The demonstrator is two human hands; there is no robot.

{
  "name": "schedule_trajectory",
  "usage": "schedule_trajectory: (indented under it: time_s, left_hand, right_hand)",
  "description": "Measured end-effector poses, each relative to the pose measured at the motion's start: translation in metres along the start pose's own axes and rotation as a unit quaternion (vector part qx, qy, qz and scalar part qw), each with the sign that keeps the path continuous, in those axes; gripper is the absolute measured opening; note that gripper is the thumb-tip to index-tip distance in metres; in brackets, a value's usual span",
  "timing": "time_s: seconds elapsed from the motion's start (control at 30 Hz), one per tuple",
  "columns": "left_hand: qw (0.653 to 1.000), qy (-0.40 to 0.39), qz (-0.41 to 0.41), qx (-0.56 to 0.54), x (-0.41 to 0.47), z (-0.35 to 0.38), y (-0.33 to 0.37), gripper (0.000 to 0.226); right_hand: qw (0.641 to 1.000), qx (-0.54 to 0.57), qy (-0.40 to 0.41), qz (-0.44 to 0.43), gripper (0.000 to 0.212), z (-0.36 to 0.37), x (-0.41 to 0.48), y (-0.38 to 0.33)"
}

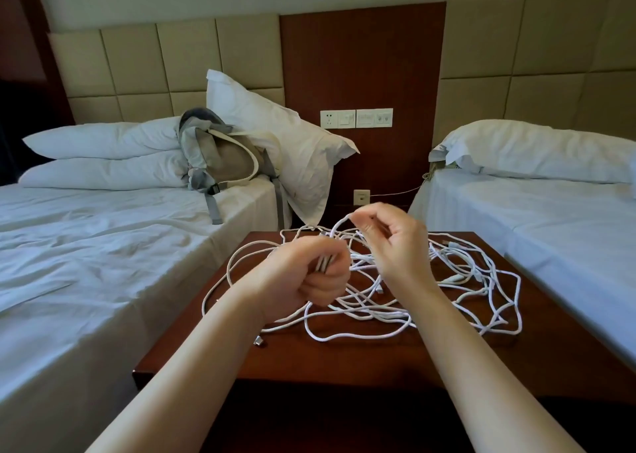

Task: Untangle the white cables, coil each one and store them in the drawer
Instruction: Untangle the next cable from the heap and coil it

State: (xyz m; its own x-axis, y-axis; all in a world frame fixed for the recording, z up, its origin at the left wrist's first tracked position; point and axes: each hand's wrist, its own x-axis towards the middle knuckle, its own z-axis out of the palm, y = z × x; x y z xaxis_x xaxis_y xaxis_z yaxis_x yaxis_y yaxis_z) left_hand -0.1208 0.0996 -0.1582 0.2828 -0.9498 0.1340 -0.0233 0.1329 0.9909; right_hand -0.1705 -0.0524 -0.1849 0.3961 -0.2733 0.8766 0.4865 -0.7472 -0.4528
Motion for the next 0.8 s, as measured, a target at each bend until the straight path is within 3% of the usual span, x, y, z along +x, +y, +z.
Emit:
schedule_trajectory:
  time_s: [0.13, 0.23, 0.37, 0.53, 0.67, 0.8]
  left_hand:
    - [0.986, -0.071, 0.059, -0.135, 0.002, -0.009, 0.001, 0.026]
    - [0.969, -0.065, 0.115, -0.210, 0.002, -0.019, 0.001, 0.017]
    - [0.956, 0.040, 0.159, -0.242, 0.000, -0.022, 0.001, 0.022]
    - [0.934, 0.176, 0.195, -0.244, 0.002, -0.014, 0.010, 0.018]
    - [0.901, 0.276, 0.208, -0.262, 0.006, -0.013, 0.018, 0.035]
    - [0.869, 0.383, 0.264, -0.171, 0.007, -0.011, 0.017, 0.031]
  right_hand:
    - [0.989, 0.028, -0.128, 0.073, 0.030, 0.013, -0.015, 0.004]
    - [0.979, 0.024, -0.188, 0.073, 0.035, 0.022, -0.018, -0.001]
    - [0.964, 0.023, -0.249, 0.087, 0.045, 0.024, -0.020, -0.002]
    - [0.942, -0.019, -0.318, 0.107, 0.023, 0.025, -0.022, -0.008]
    - [0.948, -0.050, -0.305, 0.074, 0.037, 0.025, -0.021, -0.010]
    - [0.967, 0.002, -0.249, 0.046, 0.022, 0.027, -0.022, -0.011]
